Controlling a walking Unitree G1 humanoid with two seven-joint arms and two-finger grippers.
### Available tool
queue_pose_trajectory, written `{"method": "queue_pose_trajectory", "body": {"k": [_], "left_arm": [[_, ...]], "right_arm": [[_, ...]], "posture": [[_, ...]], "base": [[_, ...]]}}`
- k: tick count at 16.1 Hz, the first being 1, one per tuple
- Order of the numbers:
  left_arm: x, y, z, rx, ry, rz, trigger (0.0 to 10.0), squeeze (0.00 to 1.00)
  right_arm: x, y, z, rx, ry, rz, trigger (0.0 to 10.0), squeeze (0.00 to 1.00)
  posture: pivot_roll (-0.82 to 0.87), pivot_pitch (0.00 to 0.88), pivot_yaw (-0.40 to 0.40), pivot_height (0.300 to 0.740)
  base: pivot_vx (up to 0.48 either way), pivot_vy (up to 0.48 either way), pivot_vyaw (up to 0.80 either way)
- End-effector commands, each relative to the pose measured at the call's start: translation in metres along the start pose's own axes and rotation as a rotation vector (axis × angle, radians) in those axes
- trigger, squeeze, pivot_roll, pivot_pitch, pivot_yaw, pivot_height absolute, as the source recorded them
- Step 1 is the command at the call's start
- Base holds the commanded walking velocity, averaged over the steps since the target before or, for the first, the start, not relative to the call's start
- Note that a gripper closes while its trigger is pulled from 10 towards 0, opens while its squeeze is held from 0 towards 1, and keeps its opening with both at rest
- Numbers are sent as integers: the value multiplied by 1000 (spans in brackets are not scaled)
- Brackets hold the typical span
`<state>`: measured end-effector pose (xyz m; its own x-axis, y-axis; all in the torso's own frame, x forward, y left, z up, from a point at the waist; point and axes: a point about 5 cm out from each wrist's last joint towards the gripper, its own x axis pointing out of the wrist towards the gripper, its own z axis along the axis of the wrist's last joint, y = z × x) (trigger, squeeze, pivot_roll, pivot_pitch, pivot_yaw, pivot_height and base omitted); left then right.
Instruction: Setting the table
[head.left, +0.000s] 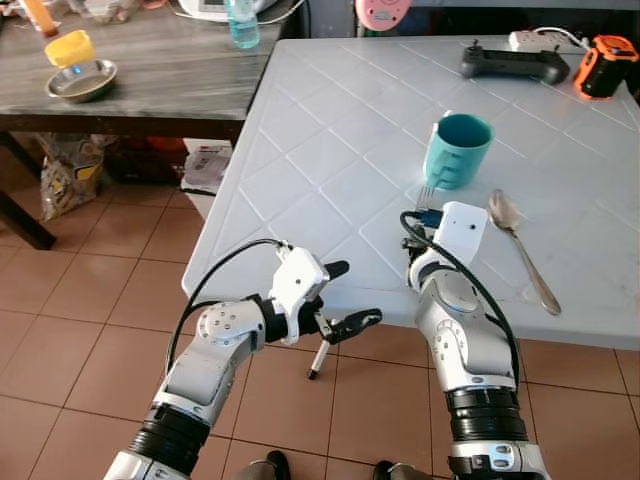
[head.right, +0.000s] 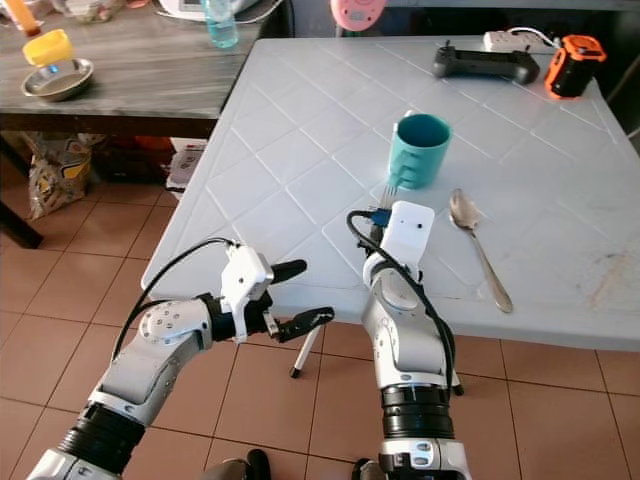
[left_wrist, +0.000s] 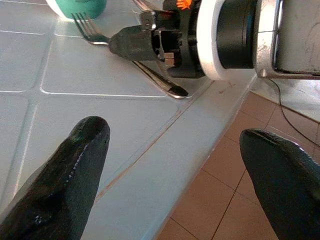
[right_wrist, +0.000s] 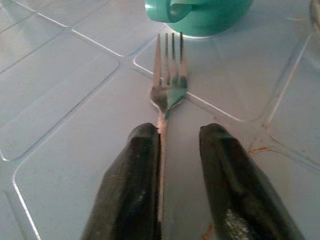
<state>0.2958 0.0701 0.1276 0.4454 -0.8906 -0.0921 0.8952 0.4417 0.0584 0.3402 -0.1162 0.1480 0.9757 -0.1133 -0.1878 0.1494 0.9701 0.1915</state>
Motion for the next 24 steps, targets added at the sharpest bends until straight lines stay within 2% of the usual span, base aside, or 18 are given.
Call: {"method": "queue_pose_trajectory", "body": {"k": [1, 9, 16, 18, 21, 24], "left_arm": [[-2, -3, -2, 0, 11, -19, 10000, 0], [1, 2, 6, -12, -33, 28, 10000, 0], [4, 2, 6, -13, -33, 28, 10000, 0], [5, 4, 9, 1, -52, 55, 10000, 0], [6, 15, 17, 19, -98, 145, 10000, 0], [8, 19, 18, 24, -115, 185, 10000, 0]], "right_arm": [[-3, 11, -26, -1, 125, 53, 0, 0], [-12, 4, -48, -7, 188, 67, 0, 0], [-26, -21, -65, 46, 218, -15, 0, 0], [-28, -20, -53, 3, 136, 36, 0, 0], [-34, -14, -22, -93, -45, 92, 0, 0], [-41, -12, -3, -151, -179, 112, 0, 0]], "posture": [[62, 201, 85, 740], [61, 196, 83, 740], [56, 190, 82, 740], [53, 187, 85, 740], [48, 179, 82, 740], [44, 170, 80, 740]], "base": [[0, 0, 0], [0, 0, 0], [0, 0, 0], [0, 0, 0], [0, 0, 0], [0, 0, 0]]}}
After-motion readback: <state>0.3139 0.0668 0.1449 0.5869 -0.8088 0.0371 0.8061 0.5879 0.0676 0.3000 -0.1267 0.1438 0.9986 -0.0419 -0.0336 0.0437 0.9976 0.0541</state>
